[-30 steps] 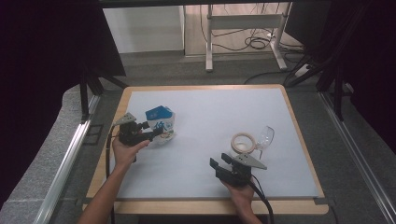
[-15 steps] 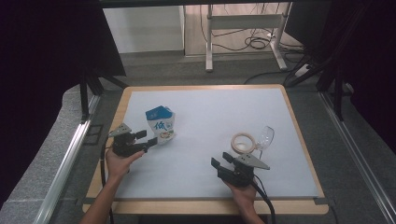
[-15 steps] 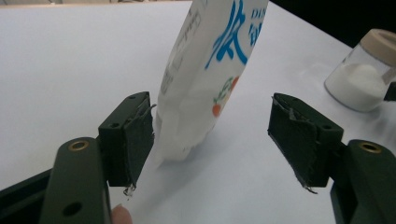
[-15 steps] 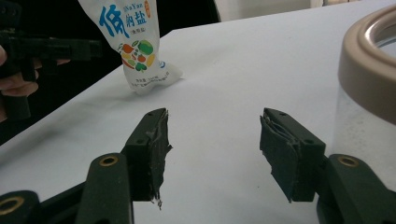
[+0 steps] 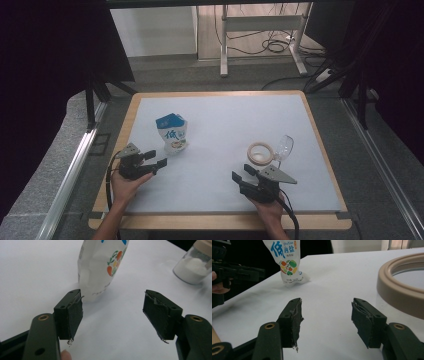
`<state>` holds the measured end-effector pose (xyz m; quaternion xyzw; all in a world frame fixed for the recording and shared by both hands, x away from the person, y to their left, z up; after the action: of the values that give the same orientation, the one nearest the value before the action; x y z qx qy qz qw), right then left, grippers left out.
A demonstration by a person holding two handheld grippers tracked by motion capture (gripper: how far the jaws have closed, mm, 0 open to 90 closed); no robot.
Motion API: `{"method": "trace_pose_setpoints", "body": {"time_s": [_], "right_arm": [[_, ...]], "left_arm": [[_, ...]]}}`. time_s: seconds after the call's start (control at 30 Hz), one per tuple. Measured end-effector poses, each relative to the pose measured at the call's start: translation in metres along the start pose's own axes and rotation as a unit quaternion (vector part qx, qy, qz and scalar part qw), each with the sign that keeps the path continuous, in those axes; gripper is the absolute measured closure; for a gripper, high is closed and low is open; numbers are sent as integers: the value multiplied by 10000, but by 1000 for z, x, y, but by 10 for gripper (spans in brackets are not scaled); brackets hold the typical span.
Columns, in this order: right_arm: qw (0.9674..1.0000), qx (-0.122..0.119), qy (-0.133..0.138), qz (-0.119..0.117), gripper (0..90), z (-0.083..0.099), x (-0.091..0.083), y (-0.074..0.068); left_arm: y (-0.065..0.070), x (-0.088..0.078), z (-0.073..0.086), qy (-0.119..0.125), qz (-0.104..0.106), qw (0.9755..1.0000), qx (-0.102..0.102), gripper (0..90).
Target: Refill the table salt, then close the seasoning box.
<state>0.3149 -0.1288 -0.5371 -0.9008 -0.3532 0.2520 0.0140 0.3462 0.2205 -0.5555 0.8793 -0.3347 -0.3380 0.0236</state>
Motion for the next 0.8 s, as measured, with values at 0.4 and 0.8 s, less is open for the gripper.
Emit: {"method": "trace_pose_setpoints", "body": {"time_s": [0.4,0.8], "right_arm": [[9995,-151,261,97,873,-1,-53,22],[9949,235,517,838,898,-3,-92,72]], "left_arm": [[14,3,8,-112,19,9997,207,308],[18,9,8,-179,74,9994,276,310]]}}
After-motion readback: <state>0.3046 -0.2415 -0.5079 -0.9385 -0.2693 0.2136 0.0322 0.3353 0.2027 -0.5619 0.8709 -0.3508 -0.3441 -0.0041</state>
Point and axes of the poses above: each handheld gripper's, and its own axes: x roughly forward along the jaws, z roughly out of its underside, y roughly to its right, the point moved 6 cm from there along x, roughly forward along the jaws, and after that the axes turned 8 degrees about -y, right-handed, at the moved point
